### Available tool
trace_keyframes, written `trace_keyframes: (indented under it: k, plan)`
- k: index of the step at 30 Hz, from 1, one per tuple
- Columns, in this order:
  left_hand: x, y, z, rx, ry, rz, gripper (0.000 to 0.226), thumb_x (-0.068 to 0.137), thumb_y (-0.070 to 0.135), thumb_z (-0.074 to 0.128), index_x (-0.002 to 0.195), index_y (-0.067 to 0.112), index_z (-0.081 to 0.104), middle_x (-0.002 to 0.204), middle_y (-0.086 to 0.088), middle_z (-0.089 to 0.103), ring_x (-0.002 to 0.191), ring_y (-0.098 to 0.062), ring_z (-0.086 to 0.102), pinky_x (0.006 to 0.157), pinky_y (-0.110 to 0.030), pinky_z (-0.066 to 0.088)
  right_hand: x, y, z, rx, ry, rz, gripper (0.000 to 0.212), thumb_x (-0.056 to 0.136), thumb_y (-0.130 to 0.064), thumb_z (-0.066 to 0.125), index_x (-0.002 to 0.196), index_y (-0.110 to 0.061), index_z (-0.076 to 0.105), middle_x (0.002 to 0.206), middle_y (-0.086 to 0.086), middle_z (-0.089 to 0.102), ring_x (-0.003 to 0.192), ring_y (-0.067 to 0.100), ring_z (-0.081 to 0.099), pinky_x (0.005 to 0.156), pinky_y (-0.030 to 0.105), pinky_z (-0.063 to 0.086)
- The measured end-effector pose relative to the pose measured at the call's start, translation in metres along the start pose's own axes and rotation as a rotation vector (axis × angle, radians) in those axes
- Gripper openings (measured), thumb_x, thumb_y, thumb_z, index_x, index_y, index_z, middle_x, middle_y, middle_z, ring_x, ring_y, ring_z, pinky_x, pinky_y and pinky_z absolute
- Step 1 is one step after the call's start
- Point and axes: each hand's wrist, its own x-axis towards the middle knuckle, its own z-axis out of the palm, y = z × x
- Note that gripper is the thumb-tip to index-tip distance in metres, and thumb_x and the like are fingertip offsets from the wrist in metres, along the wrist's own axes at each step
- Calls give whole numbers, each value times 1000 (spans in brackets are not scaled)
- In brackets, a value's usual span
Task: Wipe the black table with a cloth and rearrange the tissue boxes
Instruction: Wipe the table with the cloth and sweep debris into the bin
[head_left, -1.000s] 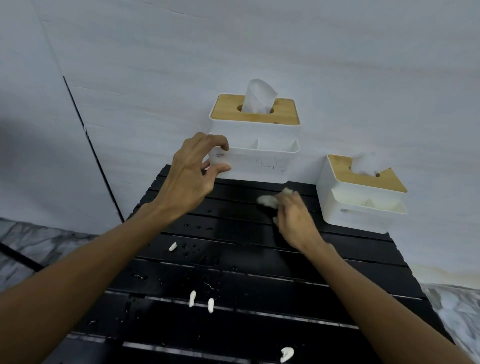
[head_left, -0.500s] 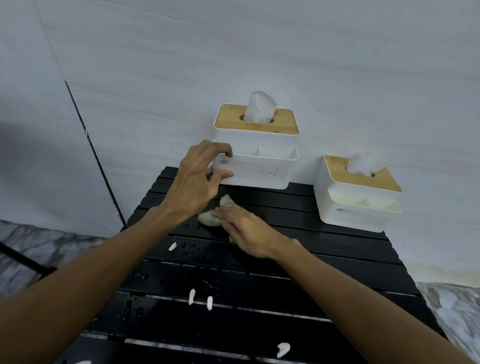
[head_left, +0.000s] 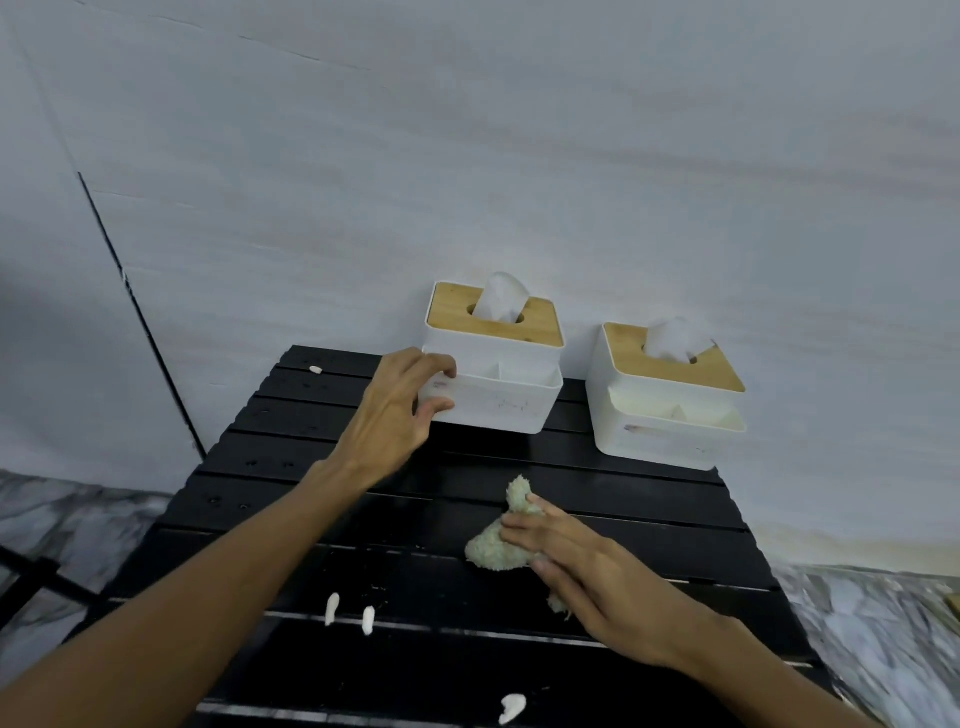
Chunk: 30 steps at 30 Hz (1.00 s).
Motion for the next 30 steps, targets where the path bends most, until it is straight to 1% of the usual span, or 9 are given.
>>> trace_keyframes:
  k: [3, 6, 9, 13, 17, 21, 23, 26, 30]
  plan:
    - [-3, -2, 9, 19, 5, -6, 31, 84, 11, 74, 106, 23, 56, 106, 2, 56, 103, -18, 48, 80, -38, 53, -1, 1, 1, 2, -3, 1, 41, 111, -29, 38, 151, -24, 44, 158, -18, 37, 154, 4, 17, 126, 33, 22]
    - [-3, -2, 16, 19, 10, -1, 31, 84, 11, 74, 105, 24, 55, 107, 1, 58, 107, -19, 49, 81, -36, 51, 0, 1, 2, 9, -1, 3, 40, 111, -29, 38, 151, -25, 44, 158, -19, 37, 154, 3, 16, 126, 31, 21]
    - [-2, -2, 22, 10, -1, -4, 31, 84, 10, 75, 105, 23, 55, 108, 2, 59, 109, -20, 49, 82, -37, 52, -1, 0, 1, 17, 13, 2, 40, 111, -27, 39, 150, -24, 45, 157, -17, 39, 152, 0, 17, 126, 28, 18]
    - [-4, -3, 30, -17, -34, -31, 35, 83, 10, 75, 106, 26, 54, 110, 2, 59, 111, -20, 49, 84, -43, 55, 1, -4, -1, 16, 34, -18, 39, 110, -24, 40, 149, -20, 48, 154, -12, 44, 149, -4, 23, 125, 24, 17]
    - [-9, -5, 35, -23, -43, -63, 33, 84, 13, 75, 106, 25, 54, 110, 2, 60, 111, -20, 51, 85, -46, 55, 1, -3, -1, 12, 21, -12, 40, 110, -25, 40, 149, -21, 47, 154, -14, 44, 149, -3, 24, 125, 27, 19]
    - [-10, 0, 35, -15, -29, -90, 35, 82, 14, 77, 108, 22, 56, 112, -1, 62, 110, -21, 54, 87, -46, 54, 0, 0, 1, 20, 21, -9, 39, 111, -26, 40, 149, -24, 47, 155, -17, 41, 151, 0, 22, 125, 30, 22]
    - [-11, 3, 32, 25, -22, -93, 36, 81, 16, 77, 111, 20, 57, 114, -1, 62, 109, -20, 55, 89, -46, 52, 0, 2, 2, 28, 9, 2, 40, 111, -29, 39, 150, -29, 45, 156, -23, 37, 152, 1, 18, 125, 31, 24]
    - [-11, 7, 25, 45, -65, -107, 46, 84, 25, 75, 122, 25, 50, 124, 3, 59, 113, -18, 54, 91, -46, 52, 0, 3, 2, 31, 11, 7, 40, 110, -31, 39, 150, -33, 44, 156, -26, 36, 153, 1, 17, 125, 31, 25]
    - [-7, 9, 1, 104, -83, -46, 52, 89, 37, 69, 134, 26, 46, 137, 4, 48, 121, -16, 51, 92, -42, 53, 2, 0, 1, 29, 22, -3, 40, 110, -29, 41, 149, -27, 47, 155, -22, 40, 152, 0, 20, 125, 28, 22]
